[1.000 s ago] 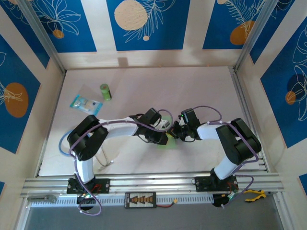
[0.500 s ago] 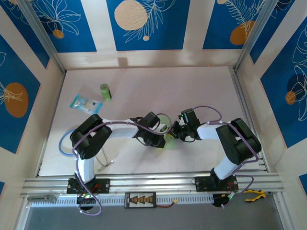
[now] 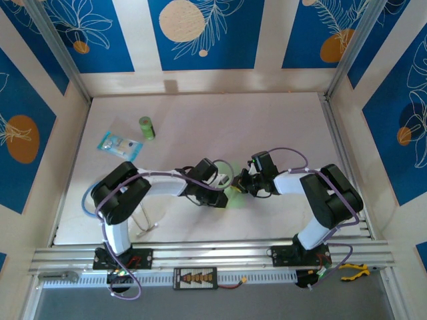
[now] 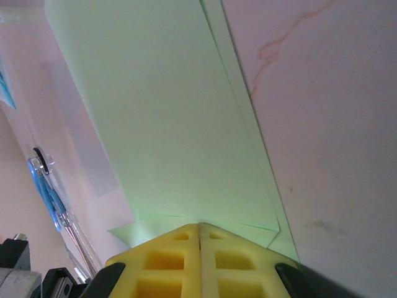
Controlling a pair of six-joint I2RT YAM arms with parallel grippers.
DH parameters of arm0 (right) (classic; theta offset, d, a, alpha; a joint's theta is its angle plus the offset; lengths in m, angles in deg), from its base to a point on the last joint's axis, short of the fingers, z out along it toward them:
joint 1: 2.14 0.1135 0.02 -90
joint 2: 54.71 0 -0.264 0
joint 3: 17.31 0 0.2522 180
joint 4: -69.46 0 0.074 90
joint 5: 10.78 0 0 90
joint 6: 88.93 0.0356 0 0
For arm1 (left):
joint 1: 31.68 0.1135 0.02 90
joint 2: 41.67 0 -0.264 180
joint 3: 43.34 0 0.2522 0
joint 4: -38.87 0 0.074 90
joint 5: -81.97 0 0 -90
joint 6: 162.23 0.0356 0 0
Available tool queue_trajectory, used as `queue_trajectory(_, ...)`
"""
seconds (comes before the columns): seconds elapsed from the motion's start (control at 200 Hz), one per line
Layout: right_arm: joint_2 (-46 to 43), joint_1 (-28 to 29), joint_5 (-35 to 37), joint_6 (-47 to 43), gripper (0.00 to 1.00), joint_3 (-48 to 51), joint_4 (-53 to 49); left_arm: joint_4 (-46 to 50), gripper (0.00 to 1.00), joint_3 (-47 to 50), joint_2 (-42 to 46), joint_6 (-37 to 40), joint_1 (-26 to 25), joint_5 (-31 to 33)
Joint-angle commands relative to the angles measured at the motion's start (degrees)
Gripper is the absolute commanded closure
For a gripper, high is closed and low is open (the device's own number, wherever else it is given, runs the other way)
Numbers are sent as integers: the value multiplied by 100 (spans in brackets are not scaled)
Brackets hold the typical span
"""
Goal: Fold a paper plane with a square sheet of paper (pick it up from the middle)
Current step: Fold the triangle a second time at the center of the table.
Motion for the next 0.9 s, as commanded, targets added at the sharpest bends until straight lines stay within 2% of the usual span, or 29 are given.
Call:
queue_trajectory(0.0, 176, -30, 268, -74, 100, 133, -533, 504, 85, 209, 206, -4, 13, -154)
queue_trajectory(0.19, 160, -29, 268, -69, 100, 131, -534, 453, 86, 297, 455, -61, 30, -290)
queue_trajectory(0.38, 86, -17, 271, -61, 100, 146, -558, -211, 88, 268, 915, -327, 189, -328)
queue_trajectory(0.49, 72, -26, 276, -64, 100, 145, -561, -252, 92, -48, 563, -374, 378, -427)
queue_trajectory(0.685, 67, -17, 262, -71, 100, 141, -561, -4, 93, -490, -64, -185, 401, -313)
queue_trajectory(0.895, 28, -25, 226, -69, 100, 114, -558, 460, 96, -308, -359, 135, 393, 75)
